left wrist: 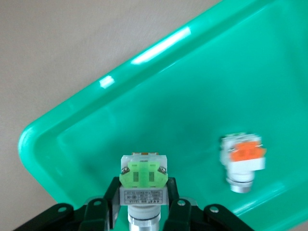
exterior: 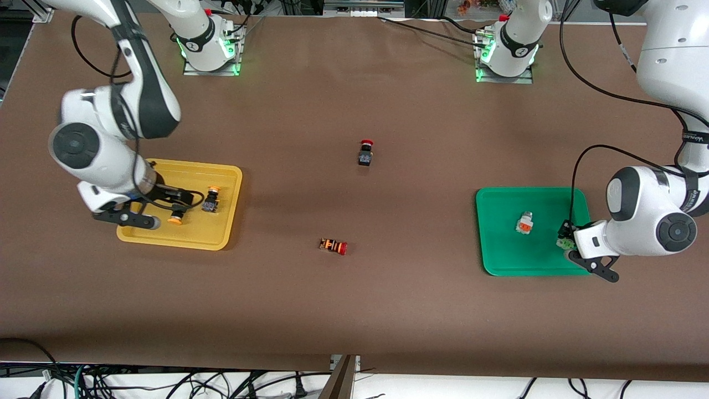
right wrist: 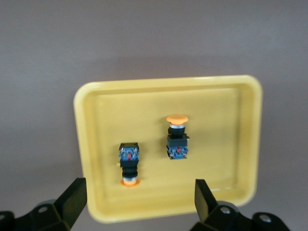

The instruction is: Place green and yellow buttons in trays

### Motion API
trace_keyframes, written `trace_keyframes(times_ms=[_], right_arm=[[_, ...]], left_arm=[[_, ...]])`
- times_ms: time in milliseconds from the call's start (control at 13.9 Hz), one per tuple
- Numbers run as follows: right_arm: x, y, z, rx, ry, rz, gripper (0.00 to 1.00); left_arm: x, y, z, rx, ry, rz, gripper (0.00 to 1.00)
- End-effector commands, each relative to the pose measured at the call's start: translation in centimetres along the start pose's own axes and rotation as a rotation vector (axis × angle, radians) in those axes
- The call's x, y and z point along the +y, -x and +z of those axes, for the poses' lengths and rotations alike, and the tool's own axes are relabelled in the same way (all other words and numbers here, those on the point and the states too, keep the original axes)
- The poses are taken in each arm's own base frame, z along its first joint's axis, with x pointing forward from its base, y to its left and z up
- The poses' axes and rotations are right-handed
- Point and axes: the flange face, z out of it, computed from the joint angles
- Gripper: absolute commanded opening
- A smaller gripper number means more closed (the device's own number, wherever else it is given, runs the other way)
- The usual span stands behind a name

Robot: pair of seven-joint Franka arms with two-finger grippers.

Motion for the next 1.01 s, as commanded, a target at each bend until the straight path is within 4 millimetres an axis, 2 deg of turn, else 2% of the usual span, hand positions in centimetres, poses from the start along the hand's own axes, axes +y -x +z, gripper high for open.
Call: trace_keyframes(times_ms=[0, 72, 144, 216, 288, 361, 433, 505, 577, 721, 793, 865, 938], right_arm=[[1.9, -1.8, -4.4, -0.028, -0.075, -0.057, 0.99], [3.0, -2.2, -5.8, -0.021, -0.083, -0.089, 0.99], [3.4, -2.3, -6.7, -0.016, -0.084, -0.122, 0.99], [3.7, -2.6, -7.6, 0.001, -0.081, -0.151, 0.99], [4.3, -2.6, -8.4, 0.006, -0.069, -0.16, 0.99], [4.9, -2.4, -9.1, -0.009, -0.064, -0.15, 0.99], [5.4, -2.4, -10.6, -0.007, -0.063, -0.148, 0.99], [6.5, -2.7, -12.4, 0.011, -0.068, -0.157, 0.99], [7.2, -2.8, -13.8, 0.025, -0.067, -0.19, 0.99], [9.6, -2.8, -15.3, 0.035, -0.069, -0.21, 0.99], [10.4, -2.2, -16.3, 0.038, -0.069, -0.204, 0.99], [12.1, -1.4, -18.0, 0.063, -0.074, -0.18, 0.99], [13.3, -1.2, -18.3, 0.068, -0.075, -0.17, 0.99]], left_arm=[[1.1, 1.2, 0.1, 0.012, -0.021, 0.054, 0.0], [1.1, 1.2, 0.6, 0.007, -0.015, 0.055, 0.02], [1.1, 1.2, 0.6, 0.007, -0.015, 0.055, 0.1], [1.1, 1.2, 0.7, 0.006, -0.014, 0.055, 0.42], [1.1, 1.2, 0.5, 0.007, -0.015, 0.054, 0.99], [1.2, 1.2, -0.1, 0.008, -0.017, 0.055, 1.0], [1.6, 0.9, -1.1, 0.016, -0.026, 0.057, 1.0], [2.2, 0.5, -2.9, 0.026, -0.033, 0.062, 1.0], [3.7, -0.1, -4.8, 0.031, -0.023, 0.062, 1.0], [6.7, -0.9, -8.8, 0.032, -0.027, -0.014, 1.0], [8.0, -1.2, -10.8, 0.024, -0.022, -0.038, 1.0], [9.3, -1.4, -13.1, 0.008, -0.017, -0.064, 1.0], [9.6, -1.1, -15.2, -0.012, -0.017, -0.092, 1.0]])
